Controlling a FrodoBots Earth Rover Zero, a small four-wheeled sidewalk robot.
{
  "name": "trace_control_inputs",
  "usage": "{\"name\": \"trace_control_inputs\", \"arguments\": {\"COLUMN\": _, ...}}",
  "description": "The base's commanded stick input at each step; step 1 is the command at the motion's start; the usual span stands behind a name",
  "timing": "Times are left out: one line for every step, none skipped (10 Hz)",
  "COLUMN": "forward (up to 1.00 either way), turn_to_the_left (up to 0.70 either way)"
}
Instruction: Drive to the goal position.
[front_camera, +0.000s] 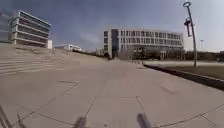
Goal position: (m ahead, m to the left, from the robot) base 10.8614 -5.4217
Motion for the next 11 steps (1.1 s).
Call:
{"name": "trace_control_inputs", "arguments": {"forward": 0.7, "turn_to_the_left": 0.0}}
{"name": "trace_control_inputs", "arguments": {"forward": 0.7, "turn_to_the_left": 0.0}}
{"name": "trace_control_inputs", "arguments": {"forward": 0.7, "turn_to_the_left": 0.0}}
{"name": "trace_control_inputs", "arguments": {"forward": 0.7, "turn_to_the_left": 0.0}}
{"name": "trace_control_inputs", "arguments": {"forward": 0.7, "turn_to_the_left": 0.0}}
{"name": "trace_control_inputs", "arguments": {"forward": 0.7, "turn_to_the_left": 0.0}}
{"name": "trace_control_inputs", "arguments": {"forward": 0.7, "turn_to_the_left": 0.0}}
{"name": "trace_control_inputs", "arguments": {"forward": 0.7, "turn_to_the_left": 0.0}}
{"name": "trace_control_inputs", "arguments": {"forward": 0.7, "turn_to_the_left": 0.0}}
{"name": "trace_control_inputs", "arguments": {"forward": 0.7, "turn_to_the_left": 0.0}}
{"name": "trace_control_inputs", "arguments": {"forward": 0.7, "turn_to_the_left": 0.0}}
